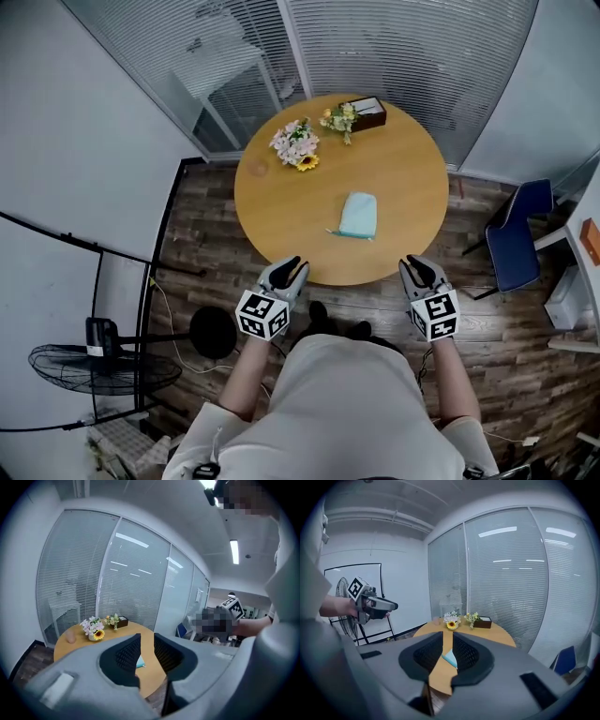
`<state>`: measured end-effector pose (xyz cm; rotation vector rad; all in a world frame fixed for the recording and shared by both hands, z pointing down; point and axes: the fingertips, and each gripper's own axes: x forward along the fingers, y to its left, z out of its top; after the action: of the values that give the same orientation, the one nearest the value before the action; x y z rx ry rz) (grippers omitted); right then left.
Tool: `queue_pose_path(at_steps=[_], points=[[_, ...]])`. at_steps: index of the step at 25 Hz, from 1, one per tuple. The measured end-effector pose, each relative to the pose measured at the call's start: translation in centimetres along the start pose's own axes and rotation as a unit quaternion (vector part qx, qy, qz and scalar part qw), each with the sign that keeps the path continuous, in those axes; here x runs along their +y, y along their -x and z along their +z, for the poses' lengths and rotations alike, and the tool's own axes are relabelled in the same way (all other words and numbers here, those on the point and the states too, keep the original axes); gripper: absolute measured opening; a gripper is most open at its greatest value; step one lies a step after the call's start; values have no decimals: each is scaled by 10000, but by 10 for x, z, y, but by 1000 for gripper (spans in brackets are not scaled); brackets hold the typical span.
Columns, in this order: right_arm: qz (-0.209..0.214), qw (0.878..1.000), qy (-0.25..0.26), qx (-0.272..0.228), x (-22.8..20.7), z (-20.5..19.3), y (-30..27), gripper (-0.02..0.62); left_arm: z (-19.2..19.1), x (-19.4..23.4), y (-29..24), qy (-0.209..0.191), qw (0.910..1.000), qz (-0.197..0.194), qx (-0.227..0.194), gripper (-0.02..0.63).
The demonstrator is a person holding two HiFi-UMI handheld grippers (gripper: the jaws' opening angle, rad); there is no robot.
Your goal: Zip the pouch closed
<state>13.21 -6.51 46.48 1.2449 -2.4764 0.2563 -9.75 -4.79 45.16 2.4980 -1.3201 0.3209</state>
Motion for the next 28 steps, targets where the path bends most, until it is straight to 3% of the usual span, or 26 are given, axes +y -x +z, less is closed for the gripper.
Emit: queue_pose_path(at_steps=[9,14,28], points=[[-343,9989,118,-283,24,25,17,31,19,11,42,-264,9991,-60,-341,58],[-618,9972,-87,-413,45,37,24,12,30,27,61,-333,9985,-129,-416,35],[-1050,9905,-402,-789,79,55,42,3,39,40,79,-400,9960,-645,-479,21]])
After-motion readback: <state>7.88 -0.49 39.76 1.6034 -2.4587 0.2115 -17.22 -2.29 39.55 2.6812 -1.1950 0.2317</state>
